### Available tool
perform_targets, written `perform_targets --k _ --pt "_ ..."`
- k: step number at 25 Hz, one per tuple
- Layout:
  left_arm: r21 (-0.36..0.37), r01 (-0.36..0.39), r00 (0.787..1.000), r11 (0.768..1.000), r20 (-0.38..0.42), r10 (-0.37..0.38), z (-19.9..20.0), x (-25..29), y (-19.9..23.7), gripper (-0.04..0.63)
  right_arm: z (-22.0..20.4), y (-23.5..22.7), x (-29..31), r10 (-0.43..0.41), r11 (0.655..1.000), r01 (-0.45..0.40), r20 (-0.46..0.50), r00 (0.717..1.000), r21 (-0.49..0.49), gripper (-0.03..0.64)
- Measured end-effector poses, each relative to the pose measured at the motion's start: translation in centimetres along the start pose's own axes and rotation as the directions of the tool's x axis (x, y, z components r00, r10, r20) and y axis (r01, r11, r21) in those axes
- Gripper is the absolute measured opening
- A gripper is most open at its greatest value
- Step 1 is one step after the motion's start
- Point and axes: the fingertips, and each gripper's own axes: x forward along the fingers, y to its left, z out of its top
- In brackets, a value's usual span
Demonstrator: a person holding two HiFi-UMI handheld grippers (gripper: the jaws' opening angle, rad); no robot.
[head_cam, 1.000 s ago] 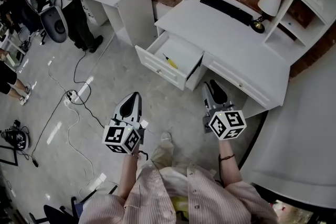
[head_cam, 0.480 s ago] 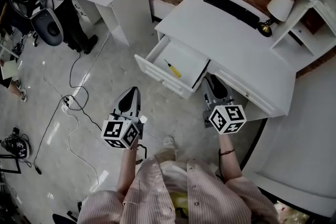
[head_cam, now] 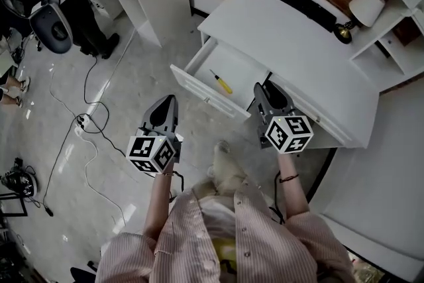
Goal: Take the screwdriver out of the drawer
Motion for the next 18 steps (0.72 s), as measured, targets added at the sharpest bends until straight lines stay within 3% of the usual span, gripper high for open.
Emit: perform_targets --k 10,18 --pt "-0.063 0.008 0.994 0.998 -0.110 -0.015 -2.9 6.7 2.4 -0.002 -3.6 -2.2 8.1 0.054 0.999 -0.052 -0.172 0.984 0.017 0.118" --pt "-0.117 -0.005 0.976 0.993 -0.217 -0.021 -5.7 12.6 4.6 -0.002 -7.7 -3.5 14.7 0.110 0.993 -0.114 -0.356 0.928 0.010 0.118"
